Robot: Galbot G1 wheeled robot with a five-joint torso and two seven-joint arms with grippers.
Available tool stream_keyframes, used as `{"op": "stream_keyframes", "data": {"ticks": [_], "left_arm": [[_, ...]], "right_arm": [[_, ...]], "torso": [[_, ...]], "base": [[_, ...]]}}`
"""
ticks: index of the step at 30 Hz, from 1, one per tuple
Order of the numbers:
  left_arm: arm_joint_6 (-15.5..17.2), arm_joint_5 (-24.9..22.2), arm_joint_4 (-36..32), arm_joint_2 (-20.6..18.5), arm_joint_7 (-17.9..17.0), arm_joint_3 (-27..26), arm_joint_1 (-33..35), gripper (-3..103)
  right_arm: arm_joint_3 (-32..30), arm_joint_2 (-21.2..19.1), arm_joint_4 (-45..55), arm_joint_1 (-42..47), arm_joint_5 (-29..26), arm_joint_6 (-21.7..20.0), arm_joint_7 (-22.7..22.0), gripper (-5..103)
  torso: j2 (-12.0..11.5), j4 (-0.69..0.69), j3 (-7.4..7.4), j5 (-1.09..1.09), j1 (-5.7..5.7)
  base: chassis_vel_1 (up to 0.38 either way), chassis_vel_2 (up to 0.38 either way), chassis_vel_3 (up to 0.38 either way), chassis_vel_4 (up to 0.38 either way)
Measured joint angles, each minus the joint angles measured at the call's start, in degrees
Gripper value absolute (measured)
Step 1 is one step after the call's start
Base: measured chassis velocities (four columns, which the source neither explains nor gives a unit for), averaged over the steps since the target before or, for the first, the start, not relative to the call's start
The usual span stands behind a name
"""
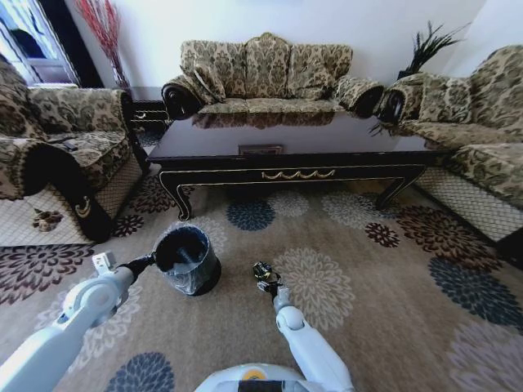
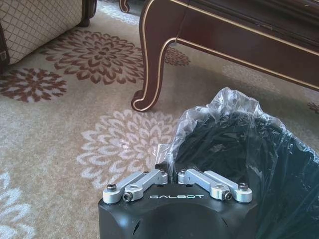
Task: Move to the front of the table and pick up the trash from the floor, then place it into the trash bin.
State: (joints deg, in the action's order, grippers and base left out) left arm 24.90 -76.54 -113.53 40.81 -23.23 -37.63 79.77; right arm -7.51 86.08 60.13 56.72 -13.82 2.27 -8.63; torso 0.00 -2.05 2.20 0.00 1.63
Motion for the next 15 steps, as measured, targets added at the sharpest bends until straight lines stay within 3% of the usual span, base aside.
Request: {"op": "stream_keyframes", "data": {"ticks": [5,9,15], "left_arm": [[0.0,0.04,0.01,-0.01,0.08,0.18,-0.1,3],[-0.01,0.15,0.01,-0.01,0.27,-0.52,0.46,3],[-0.07,0.37,0.01,0.11,0.35,-0.77,0.71,3]], "right_arm": [[-0.27,1.3,-1.84,-1.26,-0.17,0.0,-0.77,101],[-0.35,1.67,-2.84,-2.31,-0.72,0.34,-1.0,80],[-0.3,1.44,-2.86,-2.6,-1.03,0.34,-1.04,64]], "torso": [[0.0,-0.01,0.0,-0.01,0.0],[0.0,0.0,0.0,-0.01,0.0],[0.0,0.0,0.0,-0.01,0.0]], "base": [[0.0,0.0,0.0,0.0],[0.0,0.0,0.0,0.0],[0.0,0.0,0.0,0.0]]}}
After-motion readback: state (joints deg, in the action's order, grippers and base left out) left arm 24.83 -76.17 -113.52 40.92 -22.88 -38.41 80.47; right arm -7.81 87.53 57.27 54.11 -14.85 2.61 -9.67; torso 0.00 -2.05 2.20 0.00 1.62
